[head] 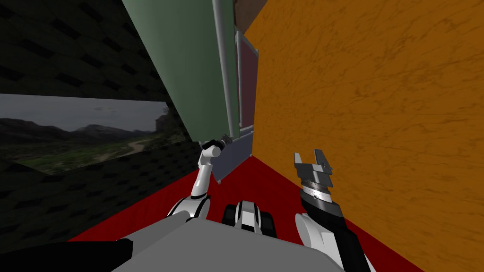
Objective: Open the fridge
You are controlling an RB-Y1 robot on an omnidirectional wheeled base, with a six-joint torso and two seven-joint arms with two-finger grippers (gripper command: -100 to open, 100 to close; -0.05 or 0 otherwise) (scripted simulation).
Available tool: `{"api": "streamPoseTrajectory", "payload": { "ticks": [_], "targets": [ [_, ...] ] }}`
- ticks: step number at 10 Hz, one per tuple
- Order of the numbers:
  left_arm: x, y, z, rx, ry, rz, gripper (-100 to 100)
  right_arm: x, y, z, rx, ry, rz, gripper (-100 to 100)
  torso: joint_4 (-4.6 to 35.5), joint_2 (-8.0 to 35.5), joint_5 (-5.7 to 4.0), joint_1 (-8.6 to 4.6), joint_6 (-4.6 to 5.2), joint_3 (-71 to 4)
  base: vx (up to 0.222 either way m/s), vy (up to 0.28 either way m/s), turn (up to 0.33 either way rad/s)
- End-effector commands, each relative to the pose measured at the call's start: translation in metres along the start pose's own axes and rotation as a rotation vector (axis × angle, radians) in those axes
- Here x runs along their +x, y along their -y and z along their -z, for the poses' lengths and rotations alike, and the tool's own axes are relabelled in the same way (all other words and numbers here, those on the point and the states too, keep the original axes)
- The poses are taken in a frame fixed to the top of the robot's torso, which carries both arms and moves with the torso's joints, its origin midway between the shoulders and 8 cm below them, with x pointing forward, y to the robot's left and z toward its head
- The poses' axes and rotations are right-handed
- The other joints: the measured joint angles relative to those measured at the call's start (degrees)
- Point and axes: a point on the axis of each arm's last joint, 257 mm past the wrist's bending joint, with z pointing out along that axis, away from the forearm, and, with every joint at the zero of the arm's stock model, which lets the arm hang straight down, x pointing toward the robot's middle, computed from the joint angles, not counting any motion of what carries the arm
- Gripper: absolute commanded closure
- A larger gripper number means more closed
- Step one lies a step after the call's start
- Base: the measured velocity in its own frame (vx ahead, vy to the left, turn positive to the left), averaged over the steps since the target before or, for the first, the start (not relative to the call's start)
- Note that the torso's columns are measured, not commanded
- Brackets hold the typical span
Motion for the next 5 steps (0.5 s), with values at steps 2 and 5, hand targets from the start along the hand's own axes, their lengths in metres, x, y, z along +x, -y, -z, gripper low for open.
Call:
{"api": "streamPoseTrajectory", "payload": {
  "ticks": [2,5],
  "targets": [
    [0.019,-0.015,0.003,-0.029,-0.04,-0.002,100,0.0,0.0,0.0,0.0,0.0,0.0,0,0.1,0.2,-0.03,0.01,0.31,0.1,-0.175,0.166,-0.076],
    [0.047,-0.043,0.012,-0.096,-0.107,-0.002,100,0.0,0.0,0.0,0.0,0.0,0.0,0,-0.1,-0.4,0.12,0.34,0.11,-0.3,-0.107,0.212,-0.115]
  ]
}}
